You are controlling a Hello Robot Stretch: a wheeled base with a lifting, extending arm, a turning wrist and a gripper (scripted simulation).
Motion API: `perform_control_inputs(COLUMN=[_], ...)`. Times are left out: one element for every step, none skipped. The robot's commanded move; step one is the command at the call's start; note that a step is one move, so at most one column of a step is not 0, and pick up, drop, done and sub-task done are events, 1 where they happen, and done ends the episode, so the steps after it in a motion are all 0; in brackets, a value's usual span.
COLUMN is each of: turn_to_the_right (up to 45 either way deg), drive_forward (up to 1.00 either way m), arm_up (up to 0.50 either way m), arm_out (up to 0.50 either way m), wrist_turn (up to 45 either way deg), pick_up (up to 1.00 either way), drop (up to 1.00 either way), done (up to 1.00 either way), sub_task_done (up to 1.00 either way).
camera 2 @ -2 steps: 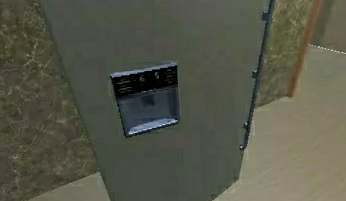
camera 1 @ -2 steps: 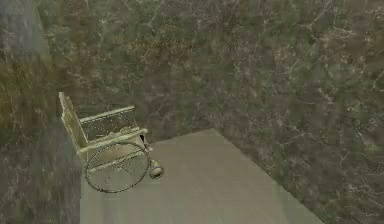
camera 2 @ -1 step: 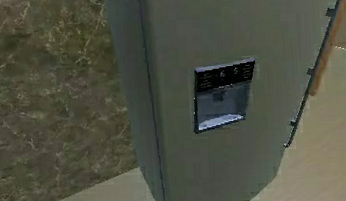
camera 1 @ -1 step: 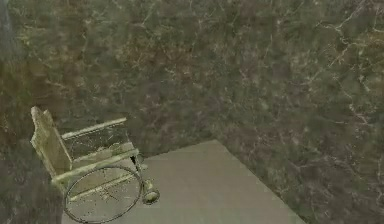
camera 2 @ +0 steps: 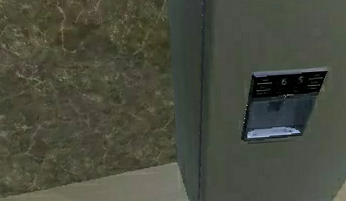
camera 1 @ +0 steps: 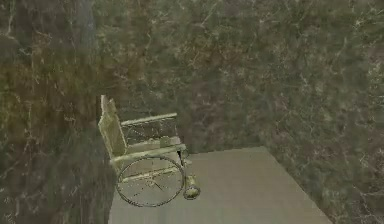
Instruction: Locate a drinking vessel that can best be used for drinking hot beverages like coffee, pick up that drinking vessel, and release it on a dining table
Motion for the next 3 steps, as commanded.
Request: perform_control_inputs(turn_to_the_right=[0.0, -45.0, -45.0], drive_forward=[0.85, 0.00, 0.00], arm_up=[0.00, 0.00, 0.00], arm_out=[0.00, 0.00, 0.00], wrist_turn=[0.0, 0.0, 0.0], pick_up=[0.00, 0.00, 0.00], drop=[0.00, 0.00, 0.00], done=[0.00, 0.00, 0.00], sub_task_done=[0.00, 0.00, 0.00])
